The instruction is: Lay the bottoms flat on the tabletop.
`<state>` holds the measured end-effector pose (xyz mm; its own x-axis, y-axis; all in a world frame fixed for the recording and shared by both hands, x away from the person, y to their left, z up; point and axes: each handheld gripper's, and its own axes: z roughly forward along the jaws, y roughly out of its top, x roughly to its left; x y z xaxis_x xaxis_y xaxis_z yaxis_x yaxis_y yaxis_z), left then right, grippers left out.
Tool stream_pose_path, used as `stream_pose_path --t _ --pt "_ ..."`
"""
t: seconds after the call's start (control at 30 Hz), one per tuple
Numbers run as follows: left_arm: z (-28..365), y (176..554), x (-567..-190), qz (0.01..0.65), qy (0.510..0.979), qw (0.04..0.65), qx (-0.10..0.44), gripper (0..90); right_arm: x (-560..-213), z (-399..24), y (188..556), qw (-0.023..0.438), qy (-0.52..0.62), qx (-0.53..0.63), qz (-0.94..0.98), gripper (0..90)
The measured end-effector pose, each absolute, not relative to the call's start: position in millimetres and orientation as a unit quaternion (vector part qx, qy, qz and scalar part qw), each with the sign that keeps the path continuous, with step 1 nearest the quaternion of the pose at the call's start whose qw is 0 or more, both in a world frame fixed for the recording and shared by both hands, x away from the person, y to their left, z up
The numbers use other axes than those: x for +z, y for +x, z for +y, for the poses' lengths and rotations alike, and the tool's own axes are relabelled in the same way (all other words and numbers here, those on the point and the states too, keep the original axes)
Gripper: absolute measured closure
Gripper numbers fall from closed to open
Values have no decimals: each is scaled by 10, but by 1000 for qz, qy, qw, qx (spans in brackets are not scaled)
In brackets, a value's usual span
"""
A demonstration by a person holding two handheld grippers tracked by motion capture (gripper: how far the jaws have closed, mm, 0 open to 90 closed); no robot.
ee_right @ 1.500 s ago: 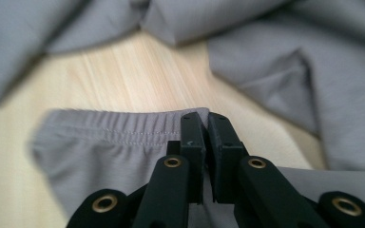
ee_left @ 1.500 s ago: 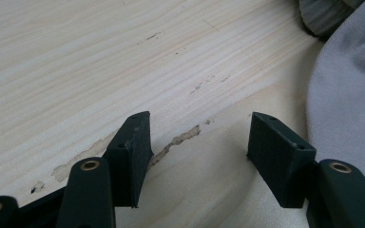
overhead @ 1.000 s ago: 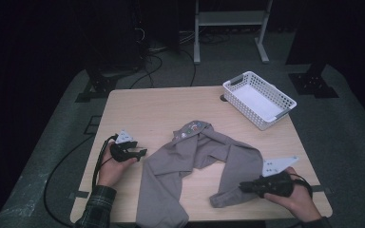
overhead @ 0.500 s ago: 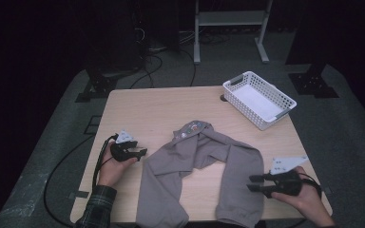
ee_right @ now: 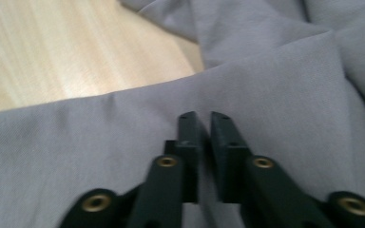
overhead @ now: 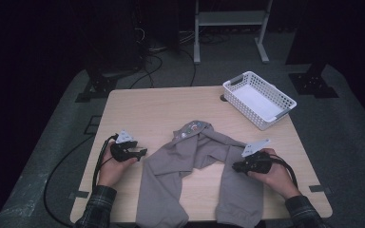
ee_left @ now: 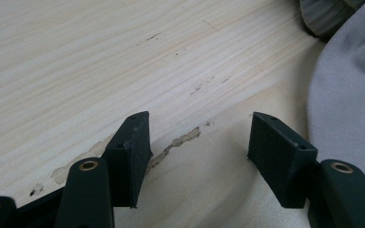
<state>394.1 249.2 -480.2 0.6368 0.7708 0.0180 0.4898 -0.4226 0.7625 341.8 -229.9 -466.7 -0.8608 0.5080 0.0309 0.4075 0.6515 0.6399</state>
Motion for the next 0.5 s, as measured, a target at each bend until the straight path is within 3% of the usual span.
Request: stream_pose_path --t 0.13,0.5 --pt "2490 3940 -4802 383 823 376 187 387 -4650 -2265 3281 72 234 321 915 881" --pt "2491 3941 -4802 383 822 377 186 387 -4644 -2187 2804 3 185 320 929 886"
